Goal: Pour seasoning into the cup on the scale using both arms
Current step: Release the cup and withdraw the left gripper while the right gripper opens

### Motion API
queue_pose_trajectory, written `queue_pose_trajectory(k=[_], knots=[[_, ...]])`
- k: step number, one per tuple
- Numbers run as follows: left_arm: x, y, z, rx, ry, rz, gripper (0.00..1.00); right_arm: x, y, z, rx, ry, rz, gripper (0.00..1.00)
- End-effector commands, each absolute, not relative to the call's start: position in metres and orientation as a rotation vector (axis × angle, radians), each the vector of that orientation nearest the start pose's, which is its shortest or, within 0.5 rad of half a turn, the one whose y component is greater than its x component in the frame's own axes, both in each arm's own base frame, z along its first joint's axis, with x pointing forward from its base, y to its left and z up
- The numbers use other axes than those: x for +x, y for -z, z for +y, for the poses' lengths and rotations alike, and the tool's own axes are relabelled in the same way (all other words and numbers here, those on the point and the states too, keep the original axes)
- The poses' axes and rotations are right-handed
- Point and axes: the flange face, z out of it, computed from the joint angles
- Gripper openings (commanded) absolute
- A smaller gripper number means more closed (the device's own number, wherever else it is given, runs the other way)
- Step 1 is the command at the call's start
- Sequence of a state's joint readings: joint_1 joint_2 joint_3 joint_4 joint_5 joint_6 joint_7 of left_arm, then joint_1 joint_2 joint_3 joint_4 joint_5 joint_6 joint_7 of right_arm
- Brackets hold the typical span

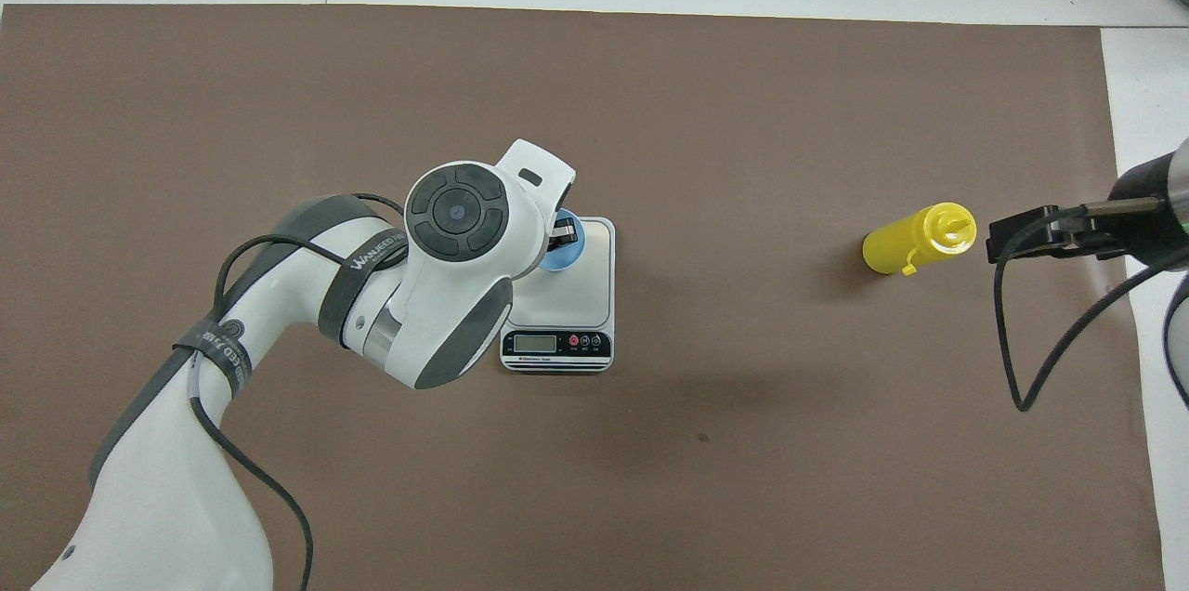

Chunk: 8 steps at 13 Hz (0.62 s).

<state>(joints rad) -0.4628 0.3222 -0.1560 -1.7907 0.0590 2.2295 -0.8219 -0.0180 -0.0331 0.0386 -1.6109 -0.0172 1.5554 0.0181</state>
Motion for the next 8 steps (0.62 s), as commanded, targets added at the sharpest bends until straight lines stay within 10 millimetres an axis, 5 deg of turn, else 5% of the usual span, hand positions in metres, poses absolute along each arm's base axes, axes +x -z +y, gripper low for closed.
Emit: queue_pose_trajectory(k=[1, 5, 8], knots=[[0.532, -0.386, -0.366, -3.191, 0.183, -0.282, 0.93, 0.547, -0.627, -0.006, -3.145, 0.002, 0.057, 1.00], [0.547, -0.432, -0.338, -3.173, 0.215, -0.303, 1.00, 0.573, -0.623, -0.039, -3.136, 0.012, 0.219, 1.00], [0.561, -0.475, -0.290, -3.153, 0.233, -0.235, 1.00, 0.599, -0.598, -0.049, -3.101, -0.024, 0.505, 1.00]])
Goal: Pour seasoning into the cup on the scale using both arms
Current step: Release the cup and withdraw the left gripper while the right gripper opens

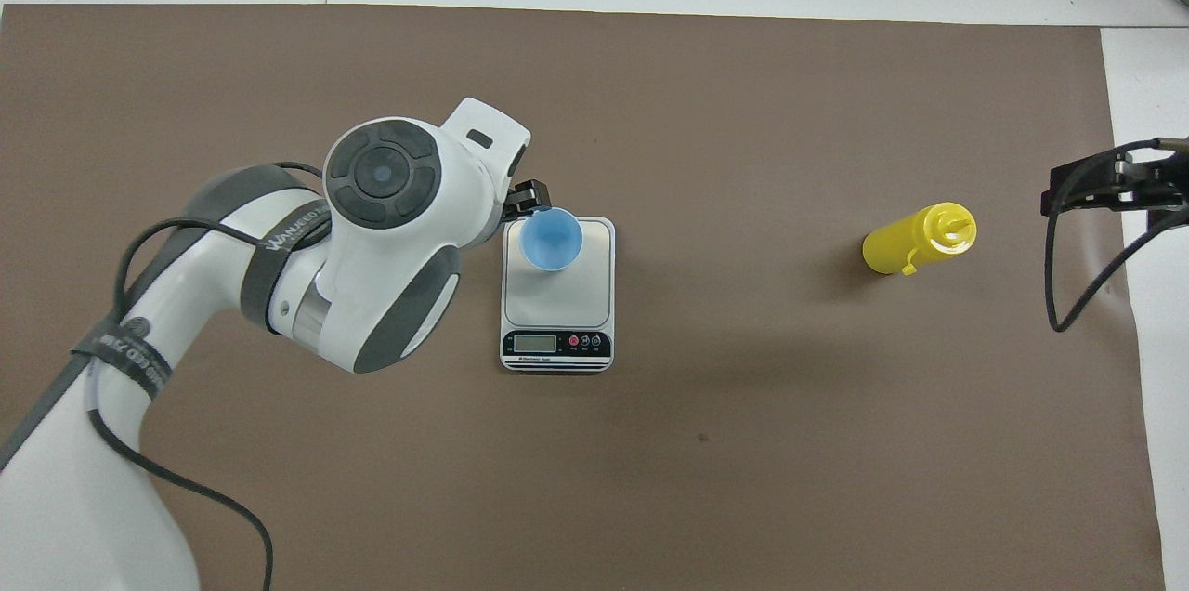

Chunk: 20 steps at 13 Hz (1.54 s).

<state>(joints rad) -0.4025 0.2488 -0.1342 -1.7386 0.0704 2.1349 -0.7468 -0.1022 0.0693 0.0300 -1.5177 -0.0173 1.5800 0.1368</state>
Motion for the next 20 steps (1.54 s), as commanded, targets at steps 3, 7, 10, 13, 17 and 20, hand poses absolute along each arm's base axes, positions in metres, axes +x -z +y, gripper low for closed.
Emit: queue_pose_trajectory(k=[3, 7, 10, 13, 17, 20], knots=[[0.566, -0.500, -0.243, -3.128, 0.206, -0.132, 1.00, 0.634, -0.565, -0.056, -3.066, -0.079, 0.692, 1.00], [0.562, -0.539, -0.172, -3.131, 0.149, -0.011, 1.00, 0.660, -0.517, -0.071, -2.971, -0.176, 0.948, 1.00], [0.556, -0.558, -0.123, -3.111, 0.091, 0.119, 1.00, 0.673, -0.487, -0.086, -2.829, -0.274, 1.104, 1.00], [0.553, -0.571, -0.088, -3.135, 0.056, 0.157, 1.00, 0.680, -0.441, -0.101, -2.736, -0.393, 1.182, 1.00], [0.550, -0.598, -0.065, -3.142, 0.033, 0.118, 1.00, 0.678, -0.395, -0.121, -2.610, -0.558, 1.226, 1.00], [0.550, -0.624, -0.046, -3.155, 0.023, 0.174, 1.00, 0.672, -0.379, -0.131, -2.493, -0.634, 1.301, 1.00]])
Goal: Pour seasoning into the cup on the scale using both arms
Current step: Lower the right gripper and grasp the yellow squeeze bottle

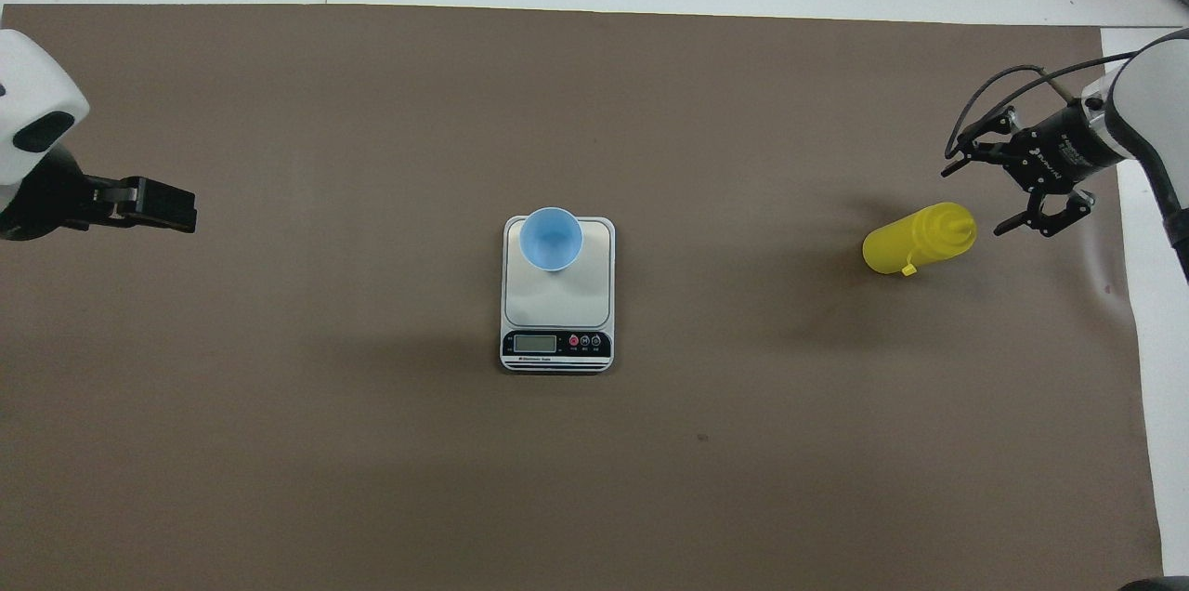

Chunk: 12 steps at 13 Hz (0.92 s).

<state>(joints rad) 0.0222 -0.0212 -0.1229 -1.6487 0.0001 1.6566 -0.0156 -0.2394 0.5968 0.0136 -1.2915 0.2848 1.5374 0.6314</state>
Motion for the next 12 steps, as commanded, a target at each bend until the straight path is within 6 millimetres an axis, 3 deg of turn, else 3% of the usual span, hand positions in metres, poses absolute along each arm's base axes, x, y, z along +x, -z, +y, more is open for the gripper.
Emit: queue_pose_trajectory(k=[1, 5, 9, 12], knots=[[0.550, -0.627, -0.046, -3.153, 0.026, 0.176, 1.00, 0.669, -0.370, -0.131, -2.469, -0.667, 1.316, 1.00], [0.544, -0.621, -0.052, -3.152, 0.025, 0.176, 1.00, 0.655, -0.332, -0.125, -2.407, -0.754, 1.370, 1.00], [0.541, -0.618, -0.053, -3.160, 0.051, 0.100, 1.00, 0.638, -0.314, -0.120, -2.281, -0.788, 1.475, 1.00], [0.535, -0.611, -0.050, -3.164, 0.029, 0.084, 1.00, 0.631, -0.312, -0.114, -2.226, -0.825, 1.494, 1.00]])
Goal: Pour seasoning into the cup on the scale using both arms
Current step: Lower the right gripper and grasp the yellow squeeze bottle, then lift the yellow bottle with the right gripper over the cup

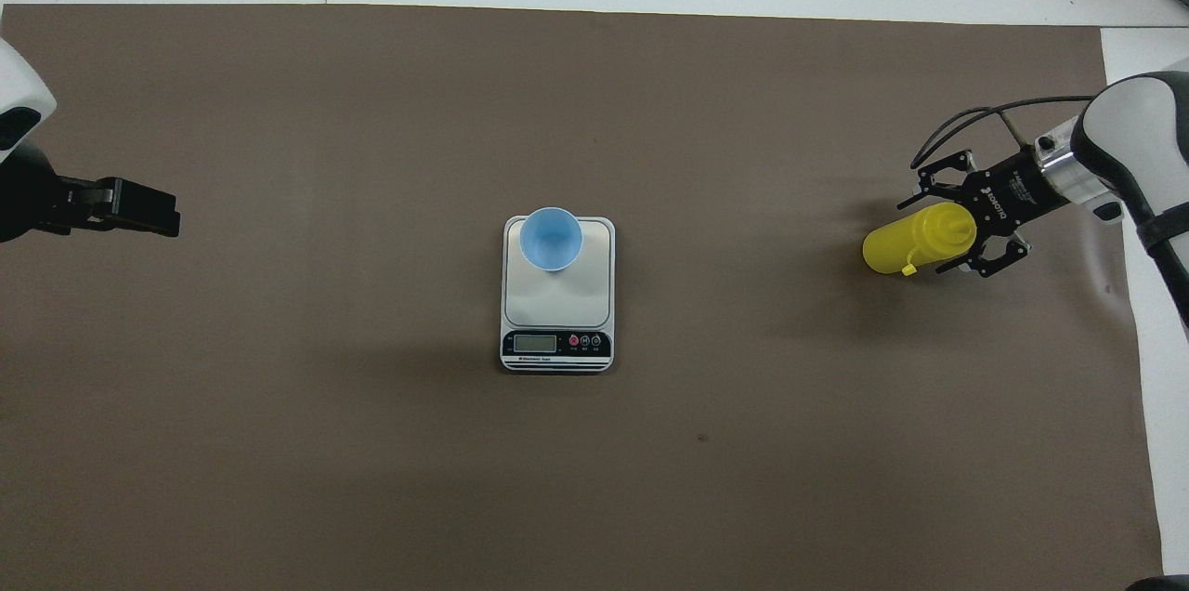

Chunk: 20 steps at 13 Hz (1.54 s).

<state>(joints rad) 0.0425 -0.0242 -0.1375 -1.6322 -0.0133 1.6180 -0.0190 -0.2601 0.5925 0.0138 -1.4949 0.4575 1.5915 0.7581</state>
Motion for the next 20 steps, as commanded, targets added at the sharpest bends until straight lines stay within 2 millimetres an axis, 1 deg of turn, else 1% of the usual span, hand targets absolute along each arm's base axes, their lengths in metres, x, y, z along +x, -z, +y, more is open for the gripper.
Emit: queue_pose_trajectory(k=[1, 3, 5, 6, 7, 8, 9, 10, 11, 12, 13, 15, 16, 17, 18, 20], knots=[[0.535, -0.609, -0.048, -3.163, 0.021, 0.081, 1.00, 0.631, -0.312, -0.111, -2.171, -0.845, 1.521, 1.00], [0.533, -0.606, -0.044, -3.161, 0.014, 0.076, 1.00, 0.627, -0.310, -0.108, -2.131, -0.864, 1.529, 1.00], [0.534, -0.605, -0.044, -3.160, 0.046, 0.095, 1.00, 0.623, -0.311, -0.112, -2.045, -0.875, 1.536, 1.00], [0.534, -0.605, -0.044, -3.158, 0.046, 0.128, 1.00, 0.622, -0.311, -0.112, -2.041, -0.878, 1.526, 0.79], [0.534, -0.605, -0.043, -3.158, 0.044, 0.138, 1.00, 0.623, -0.312, -0.112, -2.043, -0.871, 1.524, 0.39], [0.533, -0.604, -0.043, -3.156, 0.037, 0.138, 1.00, 0.624, -0.314, -0.112, -2.044, -0.863, 1.525, 0.15], [0.533, -0.605, -0.044, -3.156, 0.037, 0.138, 1.00, 0.627, -0.317, -0.113, -2.043, -0.851, 1.531, 0.08], [0.532, -0.605, -0.043, -3.156, 0.034, 0.139, 1.00, 0.629, -0.320, -0.115, -2.040, -0.838, 1.535, 0.08], [0.533, -0.604, -0.043, -3.153, 0.030, 0.139, 1.00, 0.633, -0.327, -0.111, -2.047, -0.825, 1.532, 0.07], [0.533, -0.608, -0.044, -3.149, 0.030, 0.142, 1.00, 0.636, -0.336, -0.107, -2.037, -0.813, 1.569, 0.07], [0.534, -0.611, -0.044, -3.149, 0.032, 0.140, 1.00, 0.642, -0.346, -0.096, -2.044, -0.785, 1.604, 0.07], [0.533, -0.610, -0.044, -3.149, 0.039, 0.135, 1.00, 0.649, -0.367, -0.065, -2.057, -0.739, 1.642, 0.07], [0.533, -0.608, -0.043, -3.151, 0.035, 0.127, 1.00, 0.653, -0.384, -0.051, -2.049, -0.681, 1.670, 0.07], [0.533, -0.609, -0.043, -3.157, 0.039, 0.120, 1.00, 0.658, -0.395, -0.036, -2.042, -0.633, 1.701, 0.07], [0.534, -0.609, -0.042, -3.161, 0.044, 0.115, 1.00, 0.661, -0.406, -0.019, -2.033, -0.593, 1.719, 0.07], [0.533, -0.608, -0.043, -3.162, 0.041, 0.117, 1.00, 0.667, -0.418, 0.026, -2.016, -0.548, 1.767, 0.08]])
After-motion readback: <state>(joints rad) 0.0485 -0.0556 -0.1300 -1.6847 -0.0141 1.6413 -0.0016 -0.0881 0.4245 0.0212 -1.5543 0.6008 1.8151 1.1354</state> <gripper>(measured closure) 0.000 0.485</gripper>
